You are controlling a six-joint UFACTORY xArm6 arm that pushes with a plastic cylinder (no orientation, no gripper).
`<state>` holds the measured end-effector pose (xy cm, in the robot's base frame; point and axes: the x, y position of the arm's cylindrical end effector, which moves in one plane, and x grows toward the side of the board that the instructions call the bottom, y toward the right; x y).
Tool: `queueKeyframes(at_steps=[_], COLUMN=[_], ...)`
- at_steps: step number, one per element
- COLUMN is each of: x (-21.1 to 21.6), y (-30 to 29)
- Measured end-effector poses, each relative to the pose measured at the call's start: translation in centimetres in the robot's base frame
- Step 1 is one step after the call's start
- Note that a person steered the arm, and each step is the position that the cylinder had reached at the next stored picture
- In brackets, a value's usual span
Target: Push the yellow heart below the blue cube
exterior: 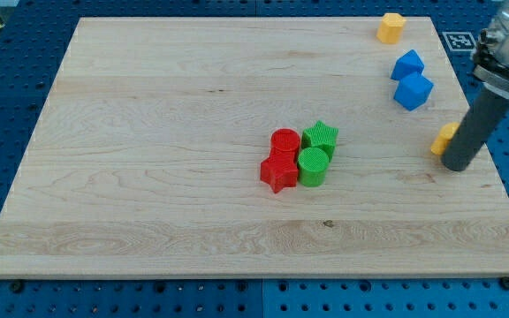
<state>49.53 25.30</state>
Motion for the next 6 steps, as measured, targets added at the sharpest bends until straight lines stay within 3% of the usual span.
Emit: queueKeyframes(at_steps=[2,4,5,6], x=[-0.9,-4.3,-4.6,-2.2], y=[2.0,-0.2,-0.7,-0.5])
